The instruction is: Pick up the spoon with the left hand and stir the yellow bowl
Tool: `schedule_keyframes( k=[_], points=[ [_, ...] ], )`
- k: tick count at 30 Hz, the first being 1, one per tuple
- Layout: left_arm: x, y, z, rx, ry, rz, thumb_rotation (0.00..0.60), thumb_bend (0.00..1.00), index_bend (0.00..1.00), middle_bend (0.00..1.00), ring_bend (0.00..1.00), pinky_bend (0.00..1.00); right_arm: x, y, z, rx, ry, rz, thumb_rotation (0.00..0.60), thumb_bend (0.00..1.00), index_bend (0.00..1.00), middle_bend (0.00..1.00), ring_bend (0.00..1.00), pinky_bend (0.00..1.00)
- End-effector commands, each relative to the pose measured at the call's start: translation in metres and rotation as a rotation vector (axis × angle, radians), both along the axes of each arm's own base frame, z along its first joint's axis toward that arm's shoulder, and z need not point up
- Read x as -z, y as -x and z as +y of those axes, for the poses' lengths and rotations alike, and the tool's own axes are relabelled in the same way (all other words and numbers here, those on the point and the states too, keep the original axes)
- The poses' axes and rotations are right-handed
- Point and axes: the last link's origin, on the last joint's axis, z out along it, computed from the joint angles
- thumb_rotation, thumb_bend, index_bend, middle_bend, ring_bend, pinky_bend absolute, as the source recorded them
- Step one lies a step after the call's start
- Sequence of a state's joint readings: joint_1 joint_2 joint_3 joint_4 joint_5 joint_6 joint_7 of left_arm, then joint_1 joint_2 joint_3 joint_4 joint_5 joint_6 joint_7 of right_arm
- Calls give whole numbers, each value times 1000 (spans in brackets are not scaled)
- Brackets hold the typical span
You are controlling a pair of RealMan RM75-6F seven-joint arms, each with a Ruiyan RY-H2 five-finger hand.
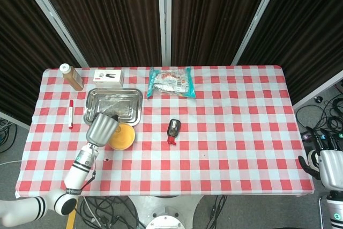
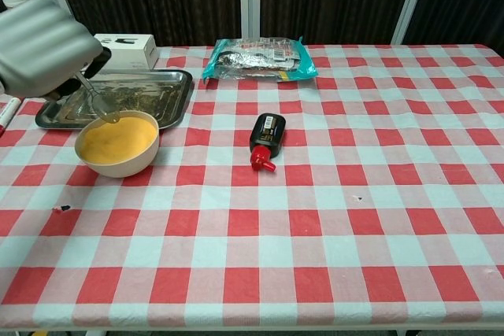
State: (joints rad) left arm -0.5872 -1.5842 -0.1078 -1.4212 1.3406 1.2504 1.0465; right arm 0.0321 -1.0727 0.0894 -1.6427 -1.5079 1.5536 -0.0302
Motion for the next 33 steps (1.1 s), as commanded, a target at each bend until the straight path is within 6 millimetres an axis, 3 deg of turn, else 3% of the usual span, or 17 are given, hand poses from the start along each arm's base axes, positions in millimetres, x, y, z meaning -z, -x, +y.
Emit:
schedule_keyframes(
  k=[1,7,15,26,29,33],
  points=[
    [-18,13,20,-152,36,-325,600,394,679,940,922,965,0,-1,-1,0,-2,4,600,222,114,382,124,226],
    [-35,32,58,-333,43,-659,600,389,669,937,920,965,-2,-5,-2,-5,-2,16,600,222,114,382,124,226],
    [-26,59,103,-552,74,-787,600,380,601,919,917,964,-2,-6,-2,1,-4,24,600,223,114,382,124,226],
    [-6,73,116,-640,93,-722,600,312,471,839,875,955,-1,-5,-6,13,-6,23,600,230,114,382,124,226],
    [-13,74,116,-633,74,-746,600,288,392,792,819,955,-2,-4,-6,15,-4,22,600,230,114,382,124,226],
    [-38,79,105,-587,7,-827,600,272,294,653,646,920,-3,-2,-7,24,-13,25,600,229,114,375,124,226]
  ],
)
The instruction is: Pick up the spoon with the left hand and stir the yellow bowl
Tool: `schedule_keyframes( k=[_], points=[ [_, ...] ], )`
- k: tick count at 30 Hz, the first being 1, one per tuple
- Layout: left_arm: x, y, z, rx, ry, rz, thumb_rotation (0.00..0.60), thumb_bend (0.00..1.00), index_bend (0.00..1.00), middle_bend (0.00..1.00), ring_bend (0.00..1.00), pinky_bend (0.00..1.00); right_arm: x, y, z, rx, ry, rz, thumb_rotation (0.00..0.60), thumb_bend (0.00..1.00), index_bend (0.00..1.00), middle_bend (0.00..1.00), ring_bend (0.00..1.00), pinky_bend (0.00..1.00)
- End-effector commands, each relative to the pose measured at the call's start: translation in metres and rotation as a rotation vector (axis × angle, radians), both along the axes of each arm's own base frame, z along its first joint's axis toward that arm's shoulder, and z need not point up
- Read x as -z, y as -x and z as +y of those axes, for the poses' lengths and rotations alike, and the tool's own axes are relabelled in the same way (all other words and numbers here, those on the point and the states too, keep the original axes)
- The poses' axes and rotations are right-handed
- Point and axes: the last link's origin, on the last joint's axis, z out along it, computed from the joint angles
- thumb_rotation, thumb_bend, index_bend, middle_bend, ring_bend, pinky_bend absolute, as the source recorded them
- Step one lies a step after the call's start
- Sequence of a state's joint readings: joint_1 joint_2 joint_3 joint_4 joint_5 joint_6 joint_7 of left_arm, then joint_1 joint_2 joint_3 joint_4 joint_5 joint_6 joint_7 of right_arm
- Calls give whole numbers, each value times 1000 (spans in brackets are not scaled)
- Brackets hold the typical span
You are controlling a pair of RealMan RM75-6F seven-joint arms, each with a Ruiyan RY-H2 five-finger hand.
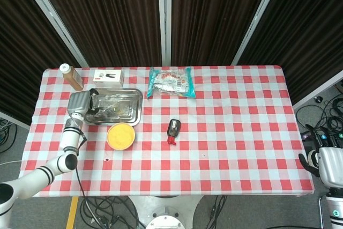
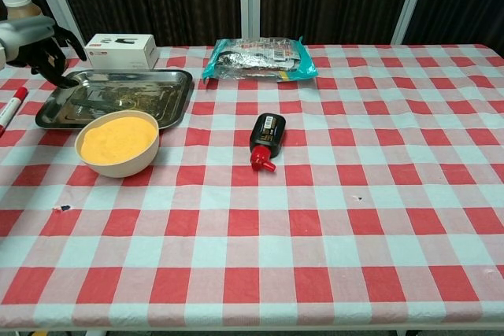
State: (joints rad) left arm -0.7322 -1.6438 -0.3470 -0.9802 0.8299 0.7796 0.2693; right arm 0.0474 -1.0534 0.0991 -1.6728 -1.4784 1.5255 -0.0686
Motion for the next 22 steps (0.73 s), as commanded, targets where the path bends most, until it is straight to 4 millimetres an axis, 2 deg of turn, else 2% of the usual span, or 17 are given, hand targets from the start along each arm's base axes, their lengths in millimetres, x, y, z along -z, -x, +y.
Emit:
schedule_keyframes(
  k=[1,3,6,9,11,14,18,22],
  points=[
    [-29,9,-17,14,-108,-45,600,272,291,639,627,906,-1,2,0,11,-15,3,600,229,114,368,124,226],
    [-43,17,-32,30,-158,-42,600,271,290,596,565,819,-1,4,0,19,-37,2,600,231,114,333,124,226],
    [-62,32,-65,60,-225,-21,600,266,292,534,486,637,0,7,1,21,-83,-17,600,235,114,278,108,221],
    [-76,47,-103,87,-218,5,600,262,296,423,362,465,2,9,1,17,-119,-41,600,242,103,205,40,169],
    [-85,57,-128,92,-221,24,600,256,296,378,315,407,4,9,0,8,-126,-49,600,245,84,169,7,140],
    [-95,67,-163,86,-239,44,600,241,296,348,282,360,6,7,0,-15,-117,-61,600,247,65,144,0,122],
    [-107,69,-209,81,-274,55,600,213,296,342,278,352,10,6,5,-40,-100,-87,600,254,63,153,0,121],
    [-112,66,-240,68,-264,67,600,202,296,342,278,341,12,7,10,-41,-102,-91,600,269,63,162,0,121]
  ],
)
